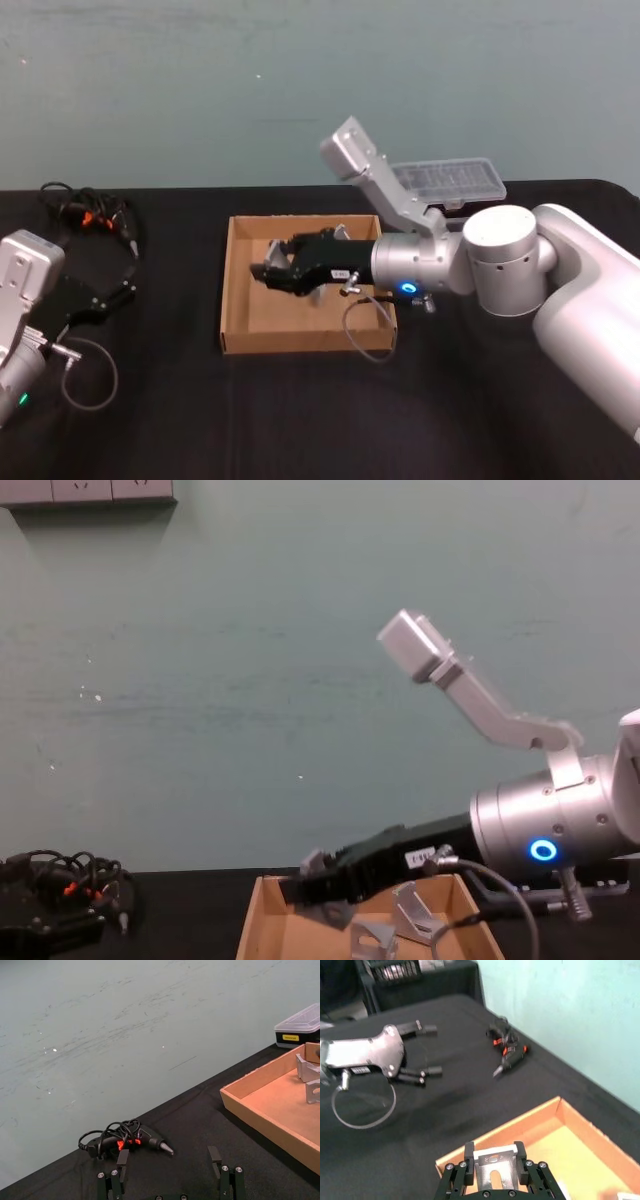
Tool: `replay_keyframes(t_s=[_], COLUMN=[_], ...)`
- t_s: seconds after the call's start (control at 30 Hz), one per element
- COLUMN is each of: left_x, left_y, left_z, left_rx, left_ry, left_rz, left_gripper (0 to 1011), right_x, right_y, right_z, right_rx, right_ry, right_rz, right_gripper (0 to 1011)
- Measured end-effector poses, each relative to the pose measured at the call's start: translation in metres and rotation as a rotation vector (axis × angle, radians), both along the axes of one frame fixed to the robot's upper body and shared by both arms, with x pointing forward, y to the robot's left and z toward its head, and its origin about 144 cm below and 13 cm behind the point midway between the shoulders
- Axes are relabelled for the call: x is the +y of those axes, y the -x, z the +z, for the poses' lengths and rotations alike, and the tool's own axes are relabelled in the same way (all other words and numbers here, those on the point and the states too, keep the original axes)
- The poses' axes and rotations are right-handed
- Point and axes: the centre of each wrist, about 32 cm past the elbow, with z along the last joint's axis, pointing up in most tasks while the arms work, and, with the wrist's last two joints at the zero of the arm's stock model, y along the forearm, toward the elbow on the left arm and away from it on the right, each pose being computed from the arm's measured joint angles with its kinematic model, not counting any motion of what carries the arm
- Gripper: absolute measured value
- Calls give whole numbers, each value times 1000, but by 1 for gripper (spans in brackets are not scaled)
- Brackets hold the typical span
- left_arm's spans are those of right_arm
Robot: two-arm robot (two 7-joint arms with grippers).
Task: Use one hand to pick up the angle iron from the table and place it into the box.
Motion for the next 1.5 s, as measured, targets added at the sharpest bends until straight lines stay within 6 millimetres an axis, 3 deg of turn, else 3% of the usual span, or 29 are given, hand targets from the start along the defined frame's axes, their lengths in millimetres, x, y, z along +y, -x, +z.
replay_keyframes(t_s=[1.5], left_x=[0], left_y=[0], left_z=[0], left_rx=[0], left_ry=[0], left_rz=[0], left_gripper=[1000], right_x=[39], right_y=[-17], right_z=[-6], right_rx=[77], right_ry=[203], right_rz=[-9], right_gripper=[472])
